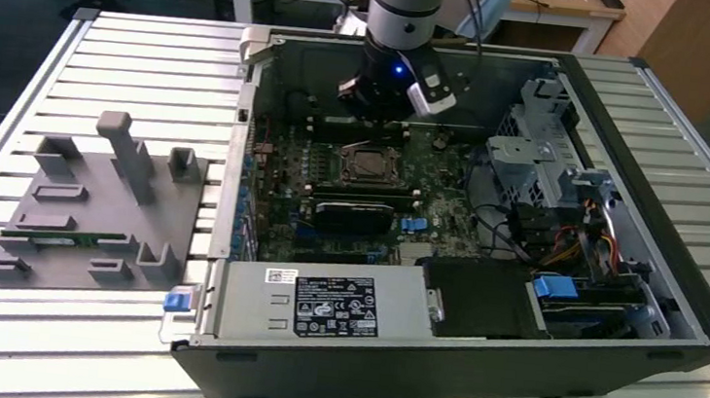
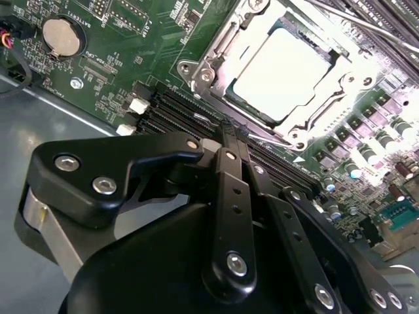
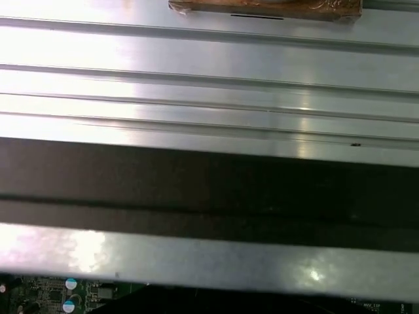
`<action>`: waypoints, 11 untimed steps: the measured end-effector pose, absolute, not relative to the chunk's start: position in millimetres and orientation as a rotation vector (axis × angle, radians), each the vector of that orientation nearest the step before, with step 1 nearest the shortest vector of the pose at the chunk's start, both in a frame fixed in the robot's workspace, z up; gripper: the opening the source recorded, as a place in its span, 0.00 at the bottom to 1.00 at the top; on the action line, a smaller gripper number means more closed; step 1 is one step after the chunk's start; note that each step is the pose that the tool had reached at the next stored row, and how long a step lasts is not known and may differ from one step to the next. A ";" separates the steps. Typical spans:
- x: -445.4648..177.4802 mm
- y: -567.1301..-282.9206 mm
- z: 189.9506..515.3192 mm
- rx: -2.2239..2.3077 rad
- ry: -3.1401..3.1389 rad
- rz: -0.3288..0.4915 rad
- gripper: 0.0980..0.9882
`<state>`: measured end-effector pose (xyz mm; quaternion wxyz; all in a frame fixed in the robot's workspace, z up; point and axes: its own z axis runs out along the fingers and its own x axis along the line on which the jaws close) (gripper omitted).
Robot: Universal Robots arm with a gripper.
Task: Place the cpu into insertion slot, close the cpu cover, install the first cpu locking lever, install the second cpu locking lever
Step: 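Install the first cpu locking lever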
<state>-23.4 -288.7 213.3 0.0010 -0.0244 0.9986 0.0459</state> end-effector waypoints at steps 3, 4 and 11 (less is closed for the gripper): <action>-21.5 -288.7 211.8 -0.077 3.138 0.145 0.01; -21.1 -288.7 211.2 -0.077 3.138 0.145 0.01; -19.7 -288.6 207.1 -0.077 3.138 0.145 0.01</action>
